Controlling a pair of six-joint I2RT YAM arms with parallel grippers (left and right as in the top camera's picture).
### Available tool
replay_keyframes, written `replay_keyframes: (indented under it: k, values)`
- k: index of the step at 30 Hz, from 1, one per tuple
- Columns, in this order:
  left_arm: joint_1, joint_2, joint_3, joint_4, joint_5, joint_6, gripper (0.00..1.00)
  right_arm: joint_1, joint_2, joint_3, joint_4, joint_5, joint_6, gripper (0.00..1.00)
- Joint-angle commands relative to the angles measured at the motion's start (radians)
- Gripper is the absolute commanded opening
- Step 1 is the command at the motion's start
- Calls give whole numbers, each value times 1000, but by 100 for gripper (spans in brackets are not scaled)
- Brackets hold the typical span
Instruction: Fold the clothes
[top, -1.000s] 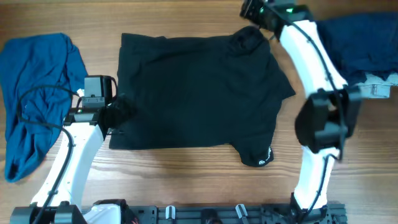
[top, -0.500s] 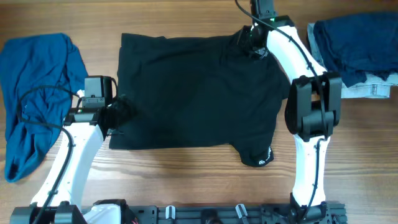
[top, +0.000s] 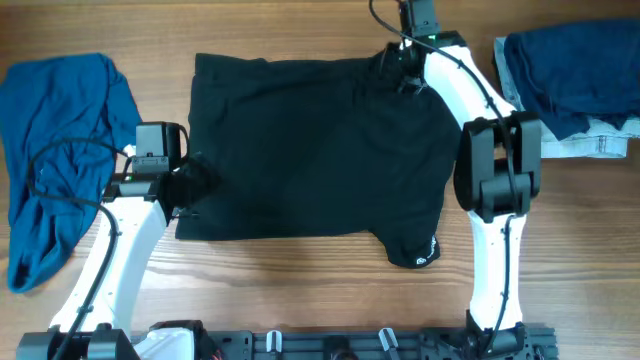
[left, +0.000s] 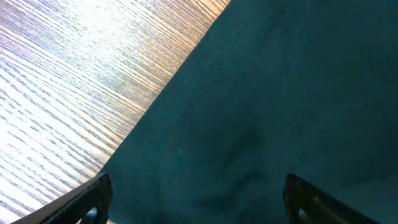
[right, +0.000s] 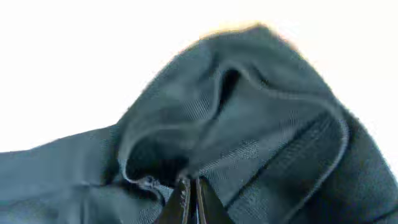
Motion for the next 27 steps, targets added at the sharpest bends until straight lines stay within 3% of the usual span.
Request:
replay_keyframes:
  k: [1,8,11,12,13,15,21,27]
  values:
    - [8,3,1,0,4,12,88,-6,-127,6,46,23,-47,4]
    - [8,3,1,0,-11,12,88,-10,-164,6,235,35,-99,4]
    - [8,3,1,0,-11,12,88,-12,-158,5,129,121,-24,5]
    - [8,3,1,3,-11,12,88,-14,-150,3,92,132,-9,16]
    - [8,3,1,5,-11,12,88,-18,-133,3,53,131,3,38]
    - [8,3,1,8,-11,12,88,-21,-107,3,8,127,15,51]
    - [8,3,1,8,-11,12,88,-23,-30,3,-122,23,68,52]
    - [8,3,1,8,-11,12,88,-22,43,3,-131,-97,62,51]
